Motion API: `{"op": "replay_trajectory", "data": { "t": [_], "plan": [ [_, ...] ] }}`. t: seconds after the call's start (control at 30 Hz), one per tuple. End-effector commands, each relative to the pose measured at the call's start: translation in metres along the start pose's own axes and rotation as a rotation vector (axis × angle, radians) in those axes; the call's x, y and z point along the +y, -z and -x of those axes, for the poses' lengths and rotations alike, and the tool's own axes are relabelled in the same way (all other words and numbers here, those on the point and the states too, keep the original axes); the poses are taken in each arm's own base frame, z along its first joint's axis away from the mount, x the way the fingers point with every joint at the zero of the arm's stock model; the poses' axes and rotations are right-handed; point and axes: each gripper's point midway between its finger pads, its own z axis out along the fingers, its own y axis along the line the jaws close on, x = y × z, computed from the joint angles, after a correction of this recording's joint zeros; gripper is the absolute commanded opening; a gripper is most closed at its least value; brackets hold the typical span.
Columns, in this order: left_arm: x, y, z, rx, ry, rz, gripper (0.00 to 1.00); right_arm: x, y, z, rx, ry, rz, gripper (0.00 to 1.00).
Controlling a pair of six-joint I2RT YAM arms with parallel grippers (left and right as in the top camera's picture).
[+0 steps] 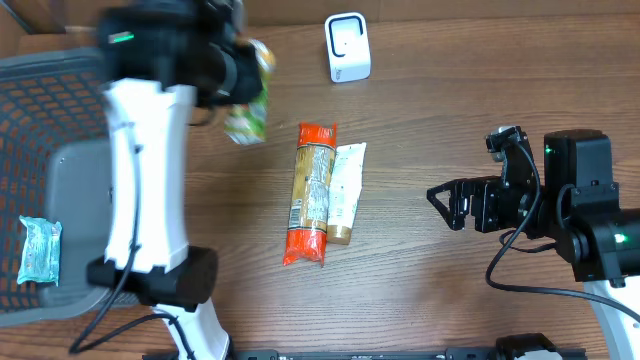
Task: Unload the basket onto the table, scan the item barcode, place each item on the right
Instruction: 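Place the yellow pouch left of the spaghetti pack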
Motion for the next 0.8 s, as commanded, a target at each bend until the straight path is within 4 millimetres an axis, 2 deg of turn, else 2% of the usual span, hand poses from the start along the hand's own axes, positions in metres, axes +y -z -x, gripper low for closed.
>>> {"op": "replay_trajectory", "data": {
  "t": [0.0,0.23,0.37,0.43,0.5,0.53,0.6,0.67,0.77],
  "plan": [
    [0.030,-0.056,-0.012,0.070,0.117,0.276,0.04,0.005,0.007,0.007,-0.031,0.028,0.002,1.00],
    [0.040,-0.178,-0.051,0.178,0.175,0.292,0.04,0.005,0.007,0.007,-0.031,0.028,0.002,1.00],
    [0.048,-0.223,-0.073,0.188,0.182,0.273,0.04,0.005,0.007,0.007,-0.031,0.028,0.002,1.00],
    [0.053,-0.239,-0.083,0.188,0.175,0.272,0.14,0.005,0.007,0.007,-0.031,0.028,0.002,1.00],
    [0.054,-0.248,-0.092,0.198,0.173,0.258,0.43,0.005,0.007,0.007,-0.031,0.028,0.002,1.00],
    [0.051,-0.250,-0.095,0.211,0.161,0.242,0.62,0.005,0.007,0.007,-0.031,0.028,0.002,1.00],
    [0.046,-0.250,-0.097,0.227,0.132,0.212,0.76,0.005,0.007,0.007,-0.031,0.028,0.002,1.00],
    [0.039,-0.244,-0.093,0.230,0.102,0.173,0.82,0.005,0.007,0.007,-0.031,0.028,0.002,1.00],
    [0.025,-0.216,-0.072,0.198,0.092,0.138,0.82,0.005,0.007,0.007,-0.031,0.028,0.002,1.00]
  ]
}}
